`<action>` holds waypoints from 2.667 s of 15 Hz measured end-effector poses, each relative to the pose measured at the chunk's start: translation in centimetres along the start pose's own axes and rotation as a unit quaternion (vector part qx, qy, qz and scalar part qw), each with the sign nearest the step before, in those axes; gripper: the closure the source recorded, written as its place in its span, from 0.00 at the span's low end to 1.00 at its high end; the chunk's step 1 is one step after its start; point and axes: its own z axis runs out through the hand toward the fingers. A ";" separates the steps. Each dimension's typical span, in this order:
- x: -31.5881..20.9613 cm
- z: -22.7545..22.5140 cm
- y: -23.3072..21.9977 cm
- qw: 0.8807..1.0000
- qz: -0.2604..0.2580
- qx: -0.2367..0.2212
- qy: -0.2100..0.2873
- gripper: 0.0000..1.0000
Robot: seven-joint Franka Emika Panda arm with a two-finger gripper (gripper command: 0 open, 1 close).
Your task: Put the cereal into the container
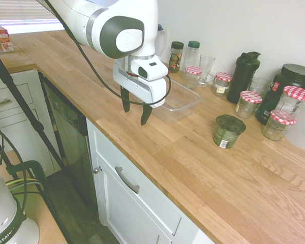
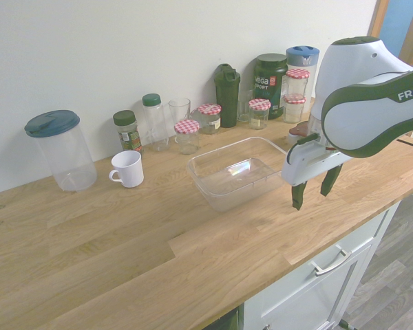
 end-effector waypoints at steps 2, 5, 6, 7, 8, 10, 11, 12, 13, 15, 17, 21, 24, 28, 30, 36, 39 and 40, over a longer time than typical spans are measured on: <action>0.1 0.1 0.0 1.000 0.002 0.000 0.000 0.00; -0.4 -1.9 -1.5 1.000 -0.003 0.016 0.019 0.00; -0.6 -3.0 -1.9 0.999 -0.003 0.024 0.027 0.00; -0.6 -4.3 -2.0 0.999 0.001 0.033 0.036 0.00; -0.3 -5.5 -1.8 0.998 0.005 0.042 0.045 0.00; 0.6 -7.9 -1.2 0.997 0.019 0.055 0.058 0.00; 1.4 -8.8 -0.8 0.996 0.029 0.060 0.064 0.00; 2.4 -9.6 -0.3 0.995 0.040 0.066 0.069 0.00; 3.5 -10.4 0.2 0.993 0.052 0.072 0.074 0.00; 5.8 -11.6 1.6 0.991 0.077 0.080 0.081 0.00; 8.2 -11.9 2.7 0.988 0.099 0.082 0.082 0.00; 13.1 -9.7 4.6 0.985 0.135 0.077 0.078 0.00; 15.8 -7.1 5.9 0.982 0.157 0.073 0.080 0.00; 18.6 -3.9 6.5 0.980 0.169 0.059 0.083 0.00; 19.4 -2.8 6.5 0.980 0.174 0.053 0.086 0.00; 20.7 0.3 5.3 0.977 0.184 0.054 0.092 0.00; 21.3 1.4 4.8 0.974 0.195 0.059 0.098 0.00; 21.6 1.8 4.7 0.973 0.197 0.060 0.100 0.00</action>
